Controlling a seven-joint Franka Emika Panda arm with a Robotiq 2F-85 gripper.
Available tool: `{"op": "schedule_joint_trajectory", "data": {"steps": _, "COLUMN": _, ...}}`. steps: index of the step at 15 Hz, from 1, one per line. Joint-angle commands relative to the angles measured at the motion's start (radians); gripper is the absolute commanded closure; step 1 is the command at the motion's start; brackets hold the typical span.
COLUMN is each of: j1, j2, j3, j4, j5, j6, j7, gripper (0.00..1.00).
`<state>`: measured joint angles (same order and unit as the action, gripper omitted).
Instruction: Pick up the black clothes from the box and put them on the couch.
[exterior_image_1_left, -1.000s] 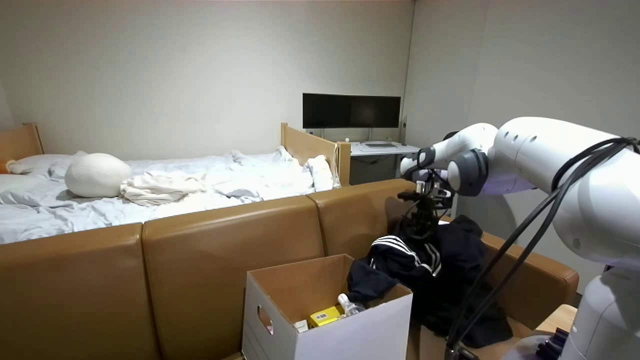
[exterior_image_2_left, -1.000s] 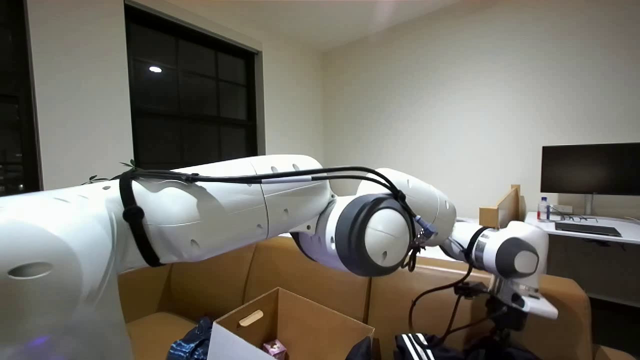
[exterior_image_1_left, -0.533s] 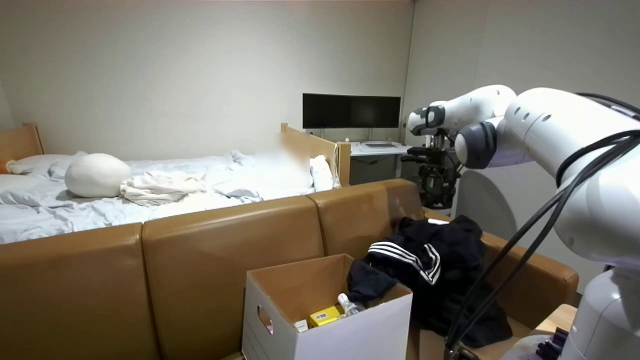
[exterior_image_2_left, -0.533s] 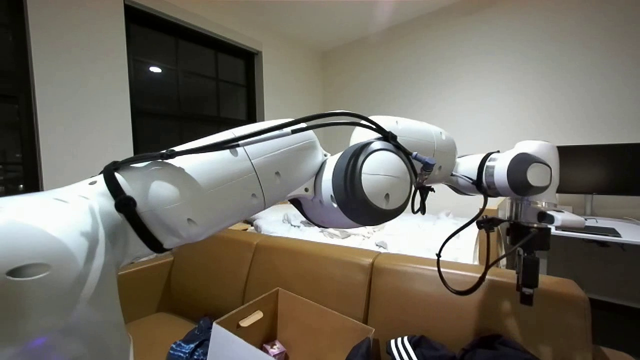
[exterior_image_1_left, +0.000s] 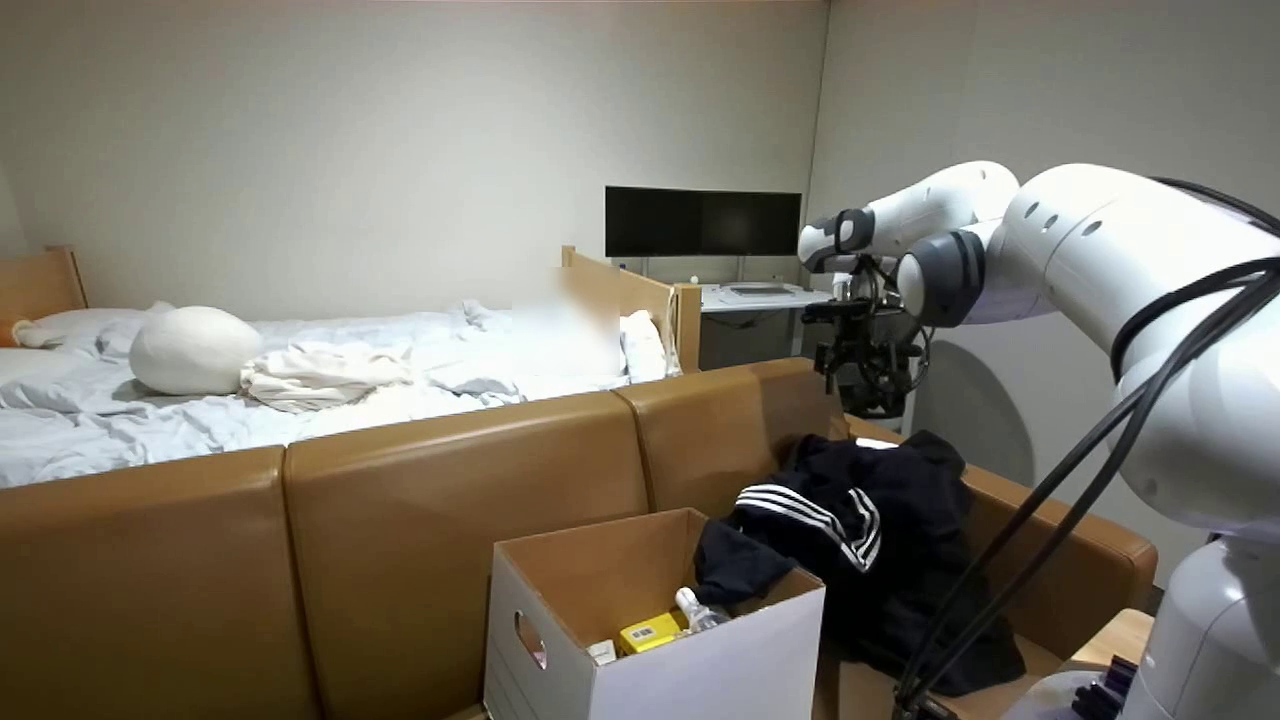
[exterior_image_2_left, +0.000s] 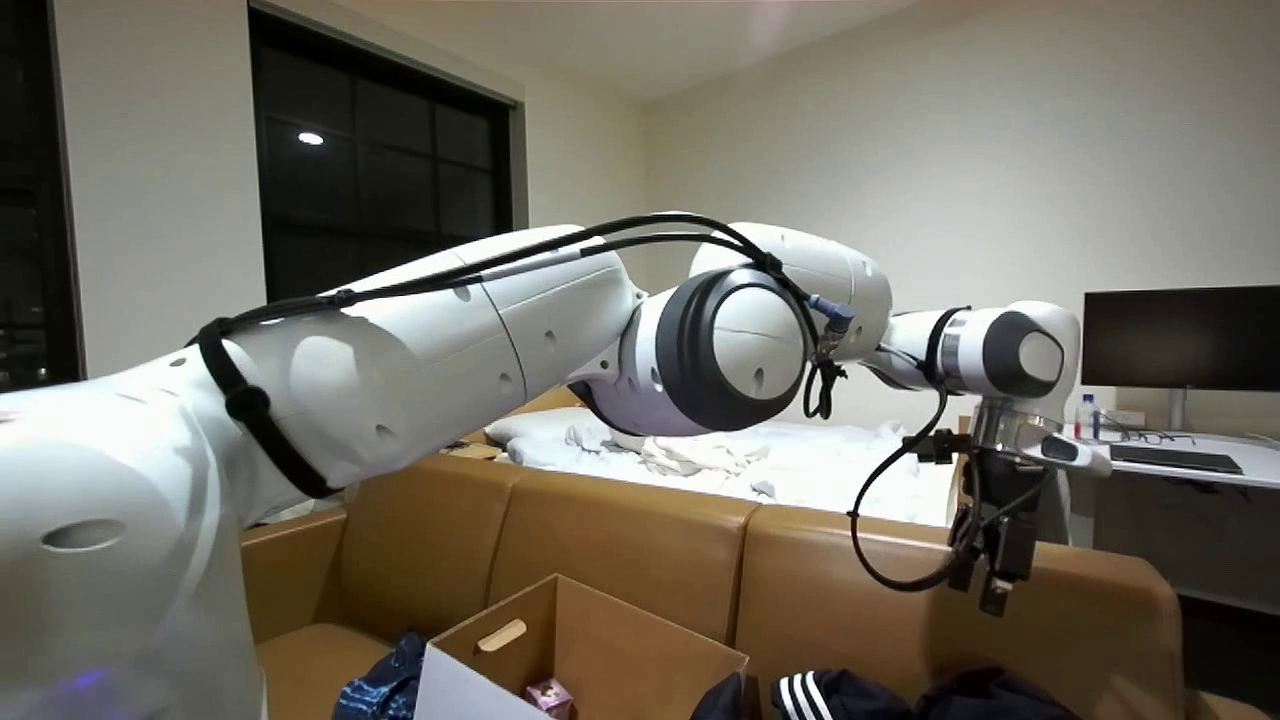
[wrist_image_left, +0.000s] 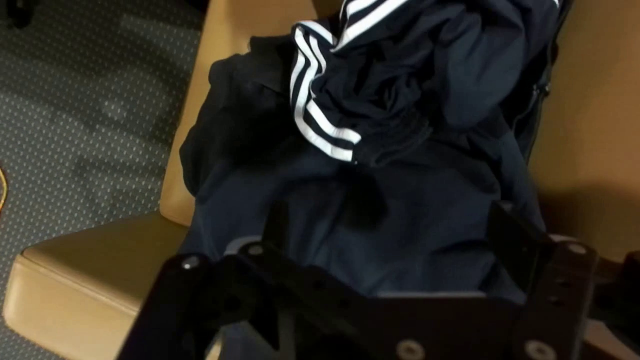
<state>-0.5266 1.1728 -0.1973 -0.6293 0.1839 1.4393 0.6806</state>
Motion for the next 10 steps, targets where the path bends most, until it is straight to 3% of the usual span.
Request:
{"op": "schedule_joint_trajectory", "data": {"steps": 1, "j1": 0.029, "j2": -0.021, "j3": 0.025, "j4": -0.157, "j5": -0.008, "j6": -0.016, "j7": -0.114, "gripper": 0.00}}
{"op": "schedule_joint_trajectory", "data": {"steps": 3, "j1": 0.075, "j2": -0.041, "j3": -0.002, "j4": -0.235, "j5": -0.068, "j6": -0.010, "j7": -0.171, "gripper": 0.00}}
{"op": "schedule_joint_trajectory", "data": {"steps": 4, "j1": 0.096, "j2": -0.067, "j3": -0.040, "j4": -0.263, "j5": -0.105, "j6": 0.040, "j7": -0.123, "gripper": 0.00}}
{"op": "schedule_joint_trajectory", "data": {"steps": 5, "j1": 0.063, "j2": 0.011, "j3": 0.001, "j4": -0.160, "j5": -0.059, "j6": 0.007, "j7": -0.110, "gripper": 0.00}}
{"op": "schedule_joint_trajectory", "data": {"steps": 8, "j1": 0.093, "j2": -0.006, "j3": -0.036, "j4": -0.182, "j5": -0.087, "j6": 0.020, "j7": -0.110, "gripper": 0.00}}
{"op": "schedule_joint_trajectory", "data": {"steps": 10, "j1": 0.098, "j2": 0.018, "j3": -0.032, "j4": -0.190, "j5": -0.119, "j6": -0.030, "j7": -0.209, "gripper": 0.00}}
